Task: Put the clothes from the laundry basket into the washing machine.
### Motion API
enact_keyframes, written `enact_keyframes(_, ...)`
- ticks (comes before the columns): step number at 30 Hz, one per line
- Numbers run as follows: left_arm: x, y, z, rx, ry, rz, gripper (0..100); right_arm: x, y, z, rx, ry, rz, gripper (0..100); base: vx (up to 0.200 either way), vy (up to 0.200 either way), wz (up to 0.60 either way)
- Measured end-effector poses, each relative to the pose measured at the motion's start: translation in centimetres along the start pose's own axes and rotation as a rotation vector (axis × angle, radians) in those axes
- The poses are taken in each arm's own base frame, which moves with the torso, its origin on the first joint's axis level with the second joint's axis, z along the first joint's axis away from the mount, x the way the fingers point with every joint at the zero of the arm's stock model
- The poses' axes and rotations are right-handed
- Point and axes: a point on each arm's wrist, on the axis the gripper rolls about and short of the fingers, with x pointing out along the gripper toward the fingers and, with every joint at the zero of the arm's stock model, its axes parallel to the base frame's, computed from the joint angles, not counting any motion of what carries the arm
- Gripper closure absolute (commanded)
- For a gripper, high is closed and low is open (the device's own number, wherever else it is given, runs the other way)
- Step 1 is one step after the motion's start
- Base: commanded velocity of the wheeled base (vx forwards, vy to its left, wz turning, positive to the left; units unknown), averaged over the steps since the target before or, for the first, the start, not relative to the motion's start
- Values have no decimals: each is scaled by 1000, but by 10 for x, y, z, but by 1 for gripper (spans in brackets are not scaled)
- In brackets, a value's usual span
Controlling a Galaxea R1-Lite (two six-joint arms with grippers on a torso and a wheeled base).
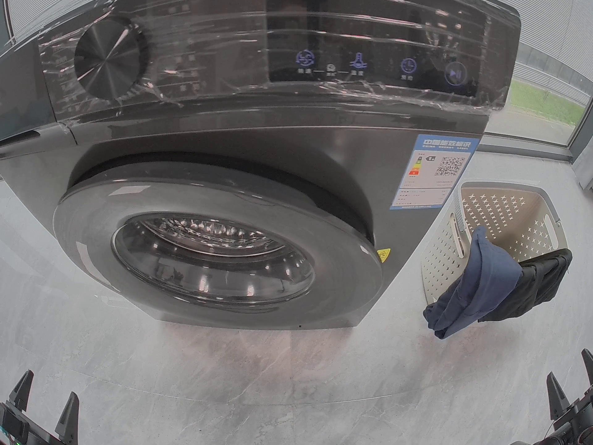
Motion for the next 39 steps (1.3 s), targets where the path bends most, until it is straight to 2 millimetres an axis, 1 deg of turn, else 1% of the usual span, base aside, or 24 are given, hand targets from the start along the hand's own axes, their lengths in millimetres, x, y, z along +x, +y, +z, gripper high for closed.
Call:
enact_keyframes(6,0,0,0,0,0,0,0,0,0,0,0,0,0,0,0,200,0)
enact_keyframes(21,0,0,0,0,0,0,0,0,0,0,0,0,0,0,0,0,0)
enact_keyframes(27,0,0,0,0,0,0,0,0,0,0,0,0,0,0,0,200,0)
enact_keyframes(39,0,0,0,6,0,1,0,0,0,0,3,0,1,0,0,0,0)
